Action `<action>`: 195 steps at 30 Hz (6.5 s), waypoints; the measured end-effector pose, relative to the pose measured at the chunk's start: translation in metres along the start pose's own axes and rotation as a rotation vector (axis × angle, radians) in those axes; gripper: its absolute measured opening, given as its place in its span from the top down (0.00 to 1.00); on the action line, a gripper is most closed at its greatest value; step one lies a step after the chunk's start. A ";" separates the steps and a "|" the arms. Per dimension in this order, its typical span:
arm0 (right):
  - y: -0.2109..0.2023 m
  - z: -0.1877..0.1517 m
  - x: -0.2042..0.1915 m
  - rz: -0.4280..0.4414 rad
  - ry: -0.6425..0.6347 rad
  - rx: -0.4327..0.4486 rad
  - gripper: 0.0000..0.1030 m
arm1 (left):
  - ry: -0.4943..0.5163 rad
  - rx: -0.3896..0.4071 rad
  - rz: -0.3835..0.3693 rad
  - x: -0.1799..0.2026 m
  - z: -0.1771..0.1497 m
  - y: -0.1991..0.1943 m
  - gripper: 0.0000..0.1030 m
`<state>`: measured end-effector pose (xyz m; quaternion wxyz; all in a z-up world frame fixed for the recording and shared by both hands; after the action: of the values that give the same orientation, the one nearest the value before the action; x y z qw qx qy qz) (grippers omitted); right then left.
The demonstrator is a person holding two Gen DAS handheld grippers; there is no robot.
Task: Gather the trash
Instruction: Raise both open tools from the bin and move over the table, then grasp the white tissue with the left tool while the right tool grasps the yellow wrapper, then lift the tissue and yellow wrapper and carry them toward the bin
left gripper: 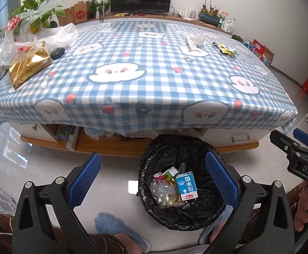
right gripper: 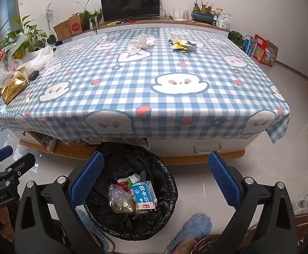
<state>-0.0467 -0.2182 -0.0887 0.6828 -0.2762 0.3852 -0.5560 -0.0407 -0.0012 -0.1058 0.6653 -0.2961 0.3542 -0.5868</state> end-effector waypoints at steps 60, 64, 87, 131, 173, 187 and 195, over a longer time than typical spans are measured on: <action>0.084 0.212 0.116 -0.047 -0.006 0.070 0.08 | 0.067 0.067 -0.030 0.128 0.228 0.086 0.07; 0.095 0.231 0.123 -0.044 0.001 0.077 0.08 | 0.077 0.068 -0.023 0.135 0.246 0.099 0.07; 0.210 0.315 0.158 -0.019 0.073 -0.002 0.12 | 0.159 0.033 -0.021 0.180 0.322 0.198 0.07; 0.276 0.303 0.149 -0.049 0.042 -0.127 0.72 | 0.130 -0.040 0.017 0.193 0.320 0.252 0.91; 0.186 0.302 0.096 -0.017 0.054 -0.041 0.78 | 0.087 -0.023 -0.071 0.173 0.311 0.171 0.91; 0.155 0.279 0.086 -0.008 0.060 -0.034 0.78 | 0.056 -0.021 -0.087 0.155 0.287 0.131 0.92; 0.131 0.259 0.079 -0.007 0.047 -0.030 0.78 | 0.042 -0.035 -0.078 0.145 0.264 0.118 0.92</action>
<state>0.2473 -0.2780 -0.0695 0.6675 -0.2748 0.4086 -0.5586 0.2518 -0.1345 -0.0682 0.6290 -0.3089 0.3662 -0.6122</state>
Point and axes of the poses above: each gripper's, at about its wrist camera, not at the fingertips, and y roughly the way its jaws point, x to its right, z to its top, the point moved 6 cm from there along y, roughly the way its jaws point, and after that the axes turned 13 degrees about z, right-handed, at the moved point
